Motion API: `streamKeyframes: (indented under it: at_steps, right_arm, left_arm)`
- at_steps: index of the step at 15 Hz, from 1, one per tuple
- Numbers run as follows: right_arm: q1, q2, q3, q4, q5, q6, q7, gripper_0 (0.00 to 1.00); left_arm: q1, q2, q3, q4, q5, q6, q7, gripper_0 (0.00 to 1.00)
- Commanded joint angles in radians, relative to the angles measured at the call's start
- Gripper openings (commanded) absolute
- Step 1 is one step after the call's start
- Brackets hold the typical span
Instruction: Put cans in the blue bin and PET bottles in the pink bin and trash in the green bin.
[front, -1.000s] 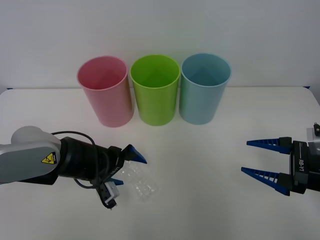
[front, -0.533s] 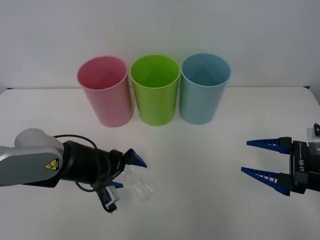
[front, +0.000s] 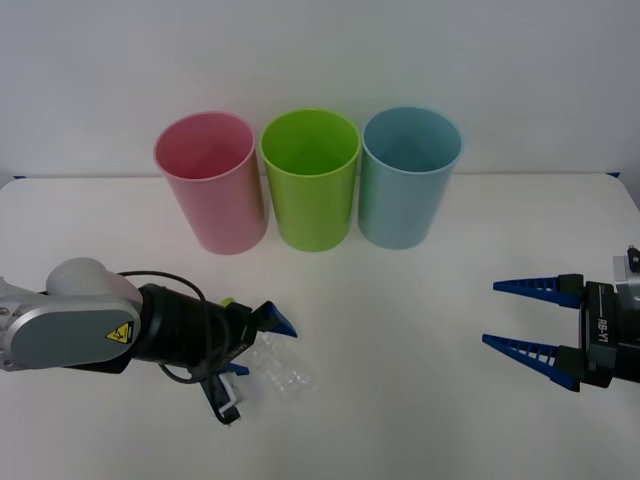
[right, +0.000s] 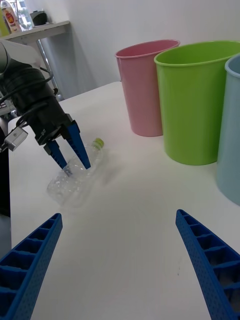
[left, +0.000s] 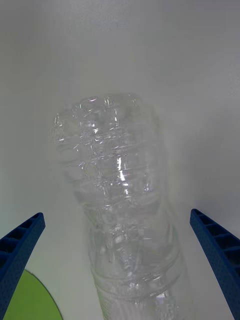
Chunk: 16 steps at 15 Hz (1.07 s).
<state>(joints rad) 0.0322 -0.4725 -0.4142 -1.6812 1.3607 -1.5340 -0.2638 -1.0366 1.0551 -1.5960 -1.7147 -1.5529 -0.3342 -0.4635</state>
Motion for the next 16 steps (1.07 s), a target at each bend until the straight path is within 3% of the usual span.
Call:
streamKeyframes:
  at_steps: [1,4,6,8,11,12,13,16]
  right_arm:
    - [0.000,0.000,0.000,0.000,0.000,0.000,0.000,0.78]
    - [0.000,0.000,0.000,0.000,0.000,0.000,0.000,0.78]
    - [0.000,0.000,0.000,0.000,0.000,0.000,0.000,0.78]
    - [0.000,0.000,0.000,0.000,0.000,0.000,0.000,0.78]
    - [0.000,0.000,0.000,0.000,0.000,0.000,0.000,0.78]
    - [0.000,0.000,0.000,0.000,0.000,0.000,0.000,0.78]
    - [0.000,0.000,0.000,0.000,0.000,0.000,0.000,0.78]
    - [0.000,0.000,0.000,0.000,0.000,0.000,0.000,0.78]
  left_arm:
    - [-0.005,-0.027,-0.010,0.021,-0.007,-0.002,-0.001,1.00]
    - [-0.039,-0.037,-0.052,0.026,-0.009,0.003,0.002,0.98]
    - [-0.046,-0.038,-0.062,0.038,-0.009,0.017,-0.001,0.90]
    - [-0.046,-0.040,-0.062,0.041,-0.013,0.026,-0.006,0.69]
    - [-0.048,-0.058,-0.084,0.059,-0.027,0.053,-0.027,0.19]
    - [-0.060,-0.063,-0.104,0.058,-0.030,0.072,-0.033,0.08]
    - [-0.077,-0.066,-0.130,0.058,-0.029,0.092,-0.037,0.03]
    - [-0.092,-0.061,-0.148,0.050,-0.012,0.127,-0.027,0.01]
